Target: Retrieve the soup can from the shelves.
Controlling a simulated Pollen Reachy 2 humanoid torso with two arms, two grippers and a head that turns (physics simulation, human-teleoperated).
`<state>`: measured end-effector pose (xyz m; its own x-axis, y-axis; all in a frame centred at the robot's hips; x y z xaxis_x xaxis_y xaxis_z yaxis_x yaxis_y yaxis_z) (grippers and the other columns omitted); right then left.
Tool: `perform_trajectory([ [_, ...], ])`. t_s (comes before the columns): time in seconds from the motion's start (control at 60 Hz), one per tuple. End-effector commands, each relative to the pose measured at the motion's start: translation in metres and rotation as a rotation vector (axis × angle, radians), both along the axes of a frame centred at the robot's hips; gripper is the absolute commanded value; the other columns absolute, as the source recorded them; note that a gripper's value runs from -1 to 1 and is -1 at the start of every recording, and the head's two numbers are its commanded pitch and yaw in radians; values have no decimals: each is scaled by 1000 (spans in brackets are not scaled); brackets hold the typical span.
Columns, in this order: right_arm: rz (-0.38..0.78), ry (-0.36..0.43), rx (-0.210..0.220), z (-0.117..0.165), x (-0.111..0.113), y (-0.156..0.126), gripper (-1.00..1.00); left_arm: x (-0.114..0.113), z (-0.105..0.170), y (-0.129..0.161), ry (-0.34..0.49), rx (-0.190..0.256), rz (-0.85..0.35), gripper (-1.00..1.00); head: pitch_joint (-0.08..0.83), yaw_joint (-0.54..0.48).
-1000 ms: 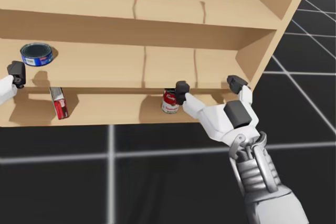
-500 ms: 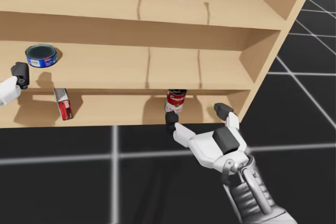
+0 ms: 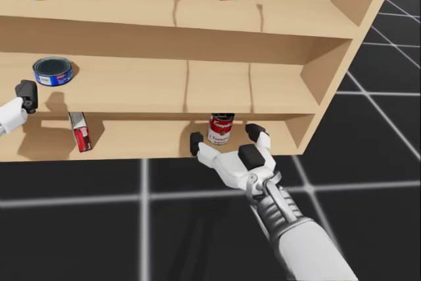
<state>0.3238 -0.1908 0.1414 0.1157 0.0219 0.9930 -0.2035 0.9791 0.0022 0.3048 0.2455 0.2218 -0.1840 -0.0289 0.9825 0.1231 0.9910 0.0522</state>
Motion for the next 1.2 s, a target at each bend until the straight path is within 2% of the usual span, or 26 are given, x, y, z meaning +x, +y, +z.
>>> perform_trajectory([
  [0.017,-19,36,54,-14,21,25,-1000,0,0,0,2,-2,2,-1000,581,-214],
  [0.317,-47,63,37,-22,55,37,-1000,1,0,1,3,-3,4,-1000,579,-216],
  [0.567,-9,115,31,-27,59,40,-1000,1,1,3,1,-9,6,-1000,577,-215],
  [0.583,-12,123,36,-27,59,40,-778,1,1,3,1,-9,7,-1000,577,-215],
  [0.6,-22,129,50,-27,56,41,-342,1,1,3,1,-9,7,-1000,577,-214],
  [0.617,-18,130,61,-28,56,42,783,1,1,3,1,-9,7,-1000,577,-215],
  [0.633,-12,138,65,-27,56,41,1000,1,1,3,1,-9,7,-1000,577,-215],
  [0.85,-18,155,75,-26,53,41,1000,1,0,3,4,-8,7,-1000,577,-216],
  [0.95,-14,105,89,-19,51,40,1000,1,0,3,4,-8,8,-1000,577,-216],
  [1.083,-26,10,67,0,38,39,1000,1,0,3,4,-9,9,-1000,577,-220],
  [1.2,-25,-34,52,9,20,38,1000,1,-1,3,4,-7,7,-1000,574,-222],
])
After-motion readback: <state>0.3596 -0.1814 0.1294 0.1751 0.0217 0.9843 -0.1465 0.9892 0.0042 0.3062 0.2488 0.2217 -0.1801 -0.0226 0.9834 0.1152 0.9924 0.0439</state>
